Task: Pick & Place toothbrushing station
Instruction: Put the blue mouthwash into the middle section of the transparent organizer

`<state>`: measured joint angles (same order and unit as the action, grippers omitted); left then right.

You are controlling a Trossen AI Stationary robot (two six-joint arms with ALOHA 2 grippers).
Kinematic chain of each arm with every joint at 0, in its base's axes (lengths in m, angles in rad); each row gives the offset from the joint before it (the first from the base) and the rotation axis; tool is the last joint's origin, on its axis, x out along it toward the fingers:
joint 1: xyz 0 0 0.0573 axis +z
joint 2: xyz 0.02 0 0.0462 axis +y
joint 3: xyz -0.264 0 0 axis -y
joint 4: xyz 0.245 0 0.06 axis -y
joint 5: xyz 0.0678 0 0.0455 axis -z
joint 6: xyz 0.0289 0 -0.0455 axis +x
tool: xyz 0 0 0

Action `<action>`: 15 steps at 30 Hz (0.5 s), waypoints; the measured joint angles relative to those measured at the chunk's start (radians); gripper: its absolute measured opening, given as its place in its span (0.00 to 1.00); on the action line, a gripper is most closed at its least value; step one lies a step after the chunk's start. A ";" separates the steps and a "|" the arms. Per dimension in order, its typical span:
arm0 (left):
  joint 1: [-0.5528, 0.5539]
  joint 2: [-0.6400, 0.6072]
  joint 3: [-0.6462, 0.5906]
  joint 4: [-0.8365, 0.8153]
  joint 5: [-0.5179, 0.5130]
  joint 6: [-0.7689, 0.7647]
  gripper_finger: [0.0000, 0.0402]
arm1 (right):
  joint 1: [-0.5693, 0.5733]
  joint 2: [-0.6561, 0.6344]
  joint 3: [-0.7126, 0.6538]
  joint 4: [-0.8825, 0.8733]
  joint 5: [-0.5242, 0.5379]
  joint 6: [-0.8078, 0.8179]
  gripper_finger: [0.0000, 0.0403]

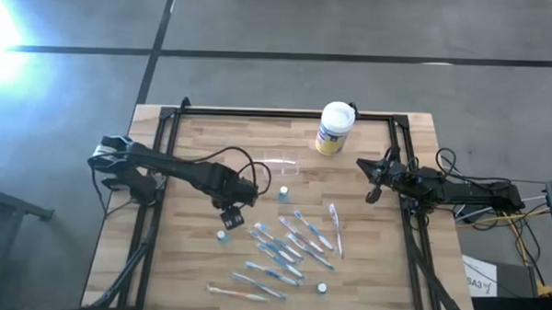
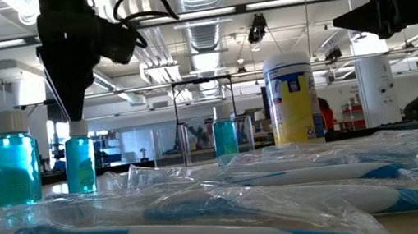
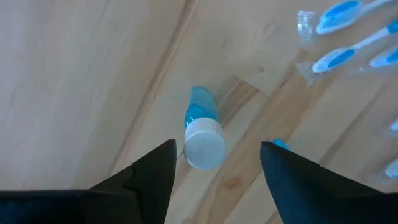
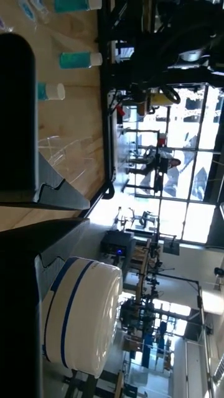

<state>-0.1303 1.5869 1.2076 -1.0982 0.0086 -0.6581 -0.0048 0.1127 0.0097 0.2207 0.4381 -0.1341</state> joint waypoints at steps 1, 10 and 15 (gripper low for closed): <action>0.000 0.006 0.000 0.000 0.000 -0.005 0.59 | 0.000 0.000 0.000 0.000 0.000 0.000 0.08; 0.002 0.042 -0.002 0.004 -0.035 -0.038 0.59 | 0.000 0.000 0.000 0.000 0.000 0.003 0.08; 0.002 0.055 -0.002 0.004 -0.037 -0.039 0.57 | 0.000 0.000 0.000 0.000 0.000 0.003 0.08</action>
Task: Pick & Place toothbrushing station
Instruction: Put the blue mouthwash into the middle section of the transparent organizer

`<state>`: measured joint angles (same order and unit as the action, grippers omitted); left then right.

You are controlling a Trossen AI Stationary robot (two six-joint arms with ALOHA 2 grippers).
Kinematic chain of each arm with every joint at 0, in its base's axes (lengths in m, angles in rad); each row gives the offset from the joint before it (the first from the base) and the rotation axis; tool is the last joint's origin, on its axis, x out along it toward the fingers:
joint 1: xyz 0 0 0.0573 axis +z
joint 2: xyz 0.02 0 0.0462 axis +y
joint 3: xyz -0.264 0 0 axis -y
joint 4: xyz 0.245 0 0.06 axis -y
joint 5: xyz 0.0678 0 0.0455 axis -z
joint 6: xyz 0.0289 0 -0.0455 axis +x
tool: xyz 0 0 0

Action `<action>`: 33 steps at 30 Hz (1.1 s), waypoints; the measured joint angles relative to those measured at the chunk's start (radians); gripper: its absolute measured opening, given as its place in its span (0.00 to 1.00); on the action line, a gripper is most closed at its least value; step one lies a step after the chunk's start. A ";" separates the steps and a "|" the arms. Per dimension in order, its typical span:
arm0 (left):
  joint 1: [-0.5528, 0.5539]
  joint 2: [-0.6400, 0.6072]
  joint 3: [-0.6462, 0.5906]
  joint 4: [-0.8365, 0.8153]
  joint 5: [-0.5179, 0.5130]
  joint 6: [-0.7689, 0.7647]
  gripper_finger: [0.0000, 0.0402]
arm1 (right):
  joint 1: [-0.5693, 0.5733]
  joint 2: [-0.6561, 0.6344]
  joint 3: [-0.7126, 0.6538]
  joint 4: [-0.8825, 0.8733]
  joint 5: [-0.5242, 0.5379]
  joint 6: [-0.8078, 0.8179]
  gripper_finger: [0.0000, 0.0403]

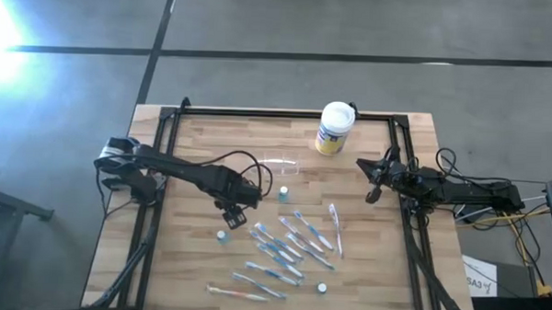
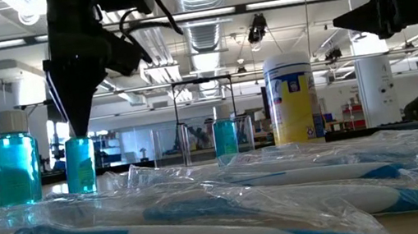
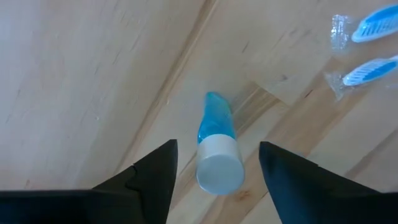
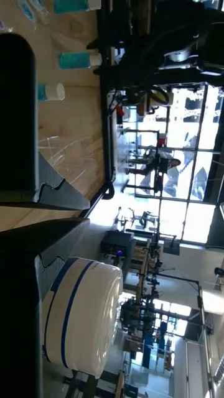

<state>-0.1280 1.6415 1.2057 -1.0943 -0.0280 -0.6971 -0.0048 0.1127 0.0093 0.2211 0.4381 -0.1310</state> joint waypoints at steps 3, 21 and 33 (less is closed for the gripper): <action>0.000 0.002 0.000 0.000 0.000 0.000 0.52 | 0.000 0.000 0.000 0.000 0.000 0.000 0.08; 0.000 -0.009 0.000 0.002 0.001 0.060 0.25 | 0.000 0.000 0.000 0.000 0.000 0.000 0.08; 0.001 -0.090 0.066 -0.010 -0.007 0.176 0.25 | 0.000 0.000 0.000 0.001 0.000 -0.001 0.08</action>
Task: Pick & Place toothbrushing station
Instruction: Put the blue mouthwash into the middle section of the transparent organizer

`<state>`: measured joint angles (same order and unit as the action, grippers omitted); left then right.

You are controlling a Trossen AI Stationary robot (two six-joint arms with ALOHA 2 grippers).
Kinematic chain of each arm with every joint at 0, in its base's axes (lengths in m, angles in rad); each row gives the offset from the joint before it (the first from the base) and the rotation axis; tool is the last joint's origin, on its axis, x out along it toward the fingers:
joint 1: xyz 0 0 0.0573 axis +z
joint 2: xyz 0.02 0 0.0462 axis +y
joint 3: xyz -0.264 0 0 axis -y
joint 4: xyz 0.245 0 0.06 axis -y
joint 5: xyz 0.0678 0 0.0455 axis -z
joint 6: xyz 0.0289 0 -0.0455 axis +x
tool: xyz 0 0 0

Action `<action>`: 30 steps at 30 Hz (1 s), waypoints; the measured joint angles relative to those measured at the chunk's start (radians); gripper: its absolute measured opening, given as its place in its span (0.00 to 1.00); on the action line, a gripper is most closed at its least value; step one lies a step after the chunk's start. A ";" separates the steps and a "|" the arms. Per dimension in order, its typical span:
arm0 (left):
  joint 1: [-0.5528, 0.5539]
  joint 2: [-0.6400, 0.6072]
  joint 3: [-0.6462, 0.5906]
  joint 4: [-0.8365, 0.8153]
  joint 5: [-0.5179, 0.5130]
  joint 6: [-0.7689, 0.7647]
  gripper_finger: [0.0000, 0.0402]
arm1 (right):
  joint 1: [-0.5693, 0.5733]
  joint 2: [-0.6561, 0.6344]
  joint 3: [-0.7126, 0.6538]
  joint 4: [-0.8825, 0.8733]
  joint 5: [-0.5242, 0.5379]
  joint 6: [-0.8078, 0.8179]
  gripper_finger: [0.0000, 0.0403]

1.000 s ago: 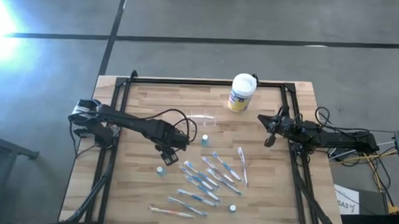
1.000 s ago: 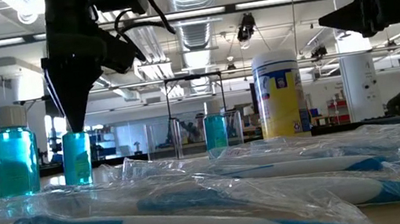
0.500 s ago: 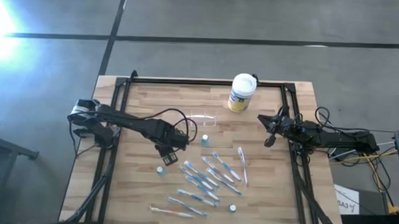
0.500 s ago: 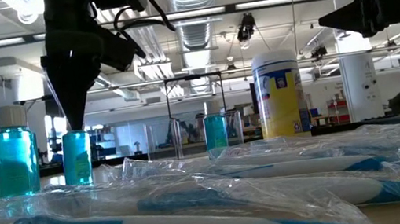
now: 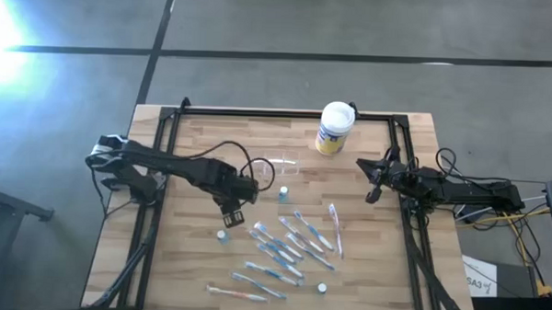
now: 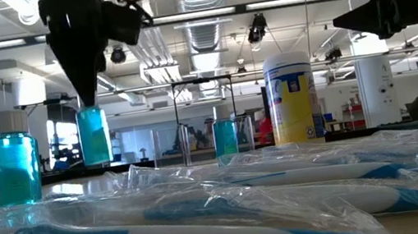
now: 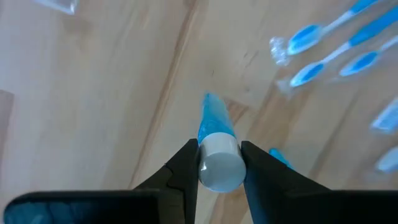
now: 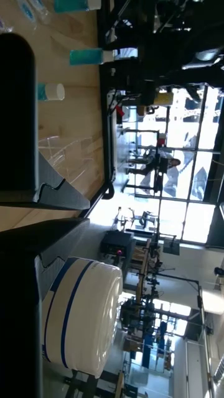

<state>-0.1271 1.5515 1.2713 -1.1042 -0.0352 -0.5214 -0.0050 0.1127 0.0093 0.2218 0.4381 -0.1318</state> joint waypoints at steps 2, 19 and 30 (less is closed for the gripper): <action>0.001 -0.034 0.002 0.002 0.000 0.009 0.25 | 0.000 0.000 0.000 0.000 0.000 0.000 0.08; 0.018 -0.486 -0.202 0.104 -0.090 -0.001 0.25 | 0.000 0.000 0.000 0.003 0.002 -0.003 0.08; 0.048 -0.846 -0.546 0.365 -0.117 -0.059 0.25 | 0.000 0.000 0.000 0.003 0.001 -0.003 0.08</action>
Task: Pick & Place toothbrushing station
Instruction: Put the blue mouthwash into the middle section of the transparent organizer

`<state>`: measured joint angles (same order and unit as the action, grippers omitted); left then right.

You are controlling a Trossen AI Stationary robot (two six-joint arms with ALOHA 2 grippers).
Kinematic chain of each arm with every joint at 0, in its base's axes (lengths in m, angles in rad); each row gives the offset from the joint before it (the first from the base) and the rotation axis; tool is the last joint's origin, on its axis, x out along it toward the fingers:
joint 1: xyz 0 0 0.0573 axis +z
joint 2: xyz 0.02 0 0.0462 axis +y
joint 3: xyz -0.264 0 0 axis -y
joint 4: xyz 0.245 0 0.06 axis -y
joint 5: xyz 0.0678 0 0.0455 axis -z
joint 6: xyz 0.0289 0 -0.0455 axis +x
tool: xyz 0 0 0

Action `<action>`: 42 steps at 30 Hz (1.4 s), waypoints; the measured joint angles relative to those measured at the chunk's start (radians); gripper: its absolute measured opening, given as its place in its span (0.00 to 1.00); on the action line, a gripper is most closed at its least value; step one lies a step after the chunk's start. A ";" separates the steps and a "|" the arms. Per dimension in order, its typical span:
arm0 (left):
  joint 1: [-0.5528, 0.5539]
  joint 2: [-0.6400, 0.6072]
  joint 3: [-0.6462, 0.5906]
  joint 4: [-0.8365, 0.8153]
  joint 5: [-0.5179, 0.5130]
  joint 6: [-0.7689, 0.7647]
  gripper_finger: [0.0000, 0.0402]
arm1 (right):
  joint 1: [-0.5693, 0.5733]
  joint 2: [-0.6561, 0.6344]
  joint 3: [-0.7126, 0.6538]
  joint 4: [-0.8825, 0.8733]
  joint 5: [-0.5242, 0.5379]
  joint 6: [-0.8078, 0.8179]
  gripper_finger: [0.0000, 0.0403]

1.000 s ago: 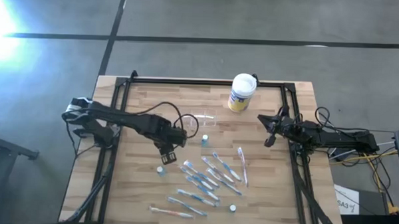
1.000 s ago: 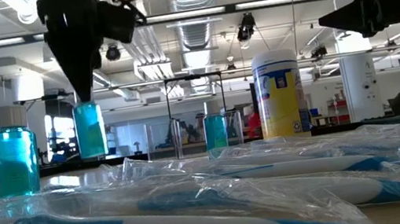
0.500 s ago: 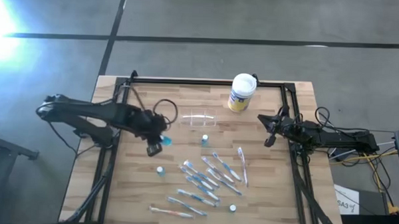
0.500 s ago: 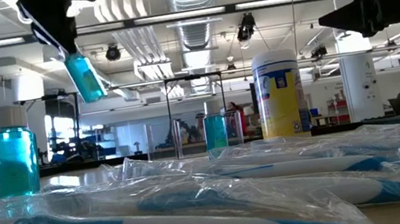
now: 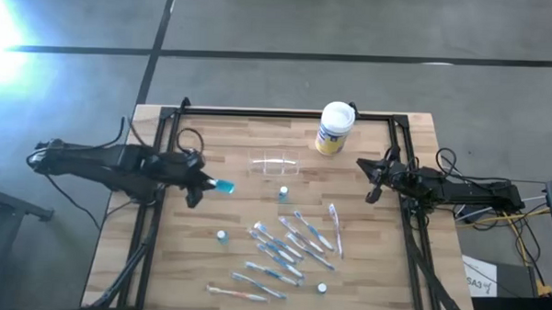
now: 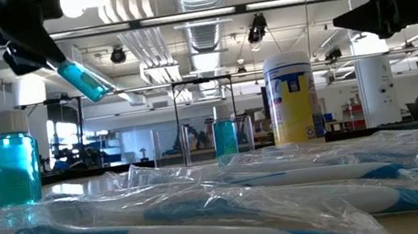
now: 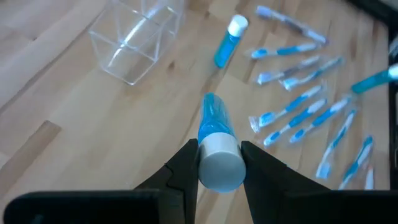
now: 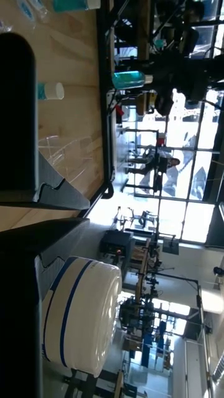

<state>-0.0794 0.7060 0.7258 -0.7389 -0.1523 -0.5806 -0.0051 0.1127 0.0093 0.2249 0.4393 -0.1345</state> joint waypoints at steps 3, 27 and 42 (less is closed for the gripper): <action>0.001 -0.086 -0.085 0.058 -0.004 -0.024 0.25 | 0.000 0.000 0.000 0.001 0.000 0.000 0.08; 0.075 -0.160 -0.007 0.008 -0.091 -0.020 0.25 | 0.000 0.000 0.000 0.022 0.000 -0.024 0.08; 0.210 0.347 0.550 -0.232 -0.053 0.350 0.25 | 0.000 0.000 0.000 0.042 0.000 -0.056 0.08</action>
<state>0.1306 1.0528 1.2761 -0.9708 -0.2051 -0.2305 -0.0051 0.1127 0.0093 0.2668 0.4397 -0.1904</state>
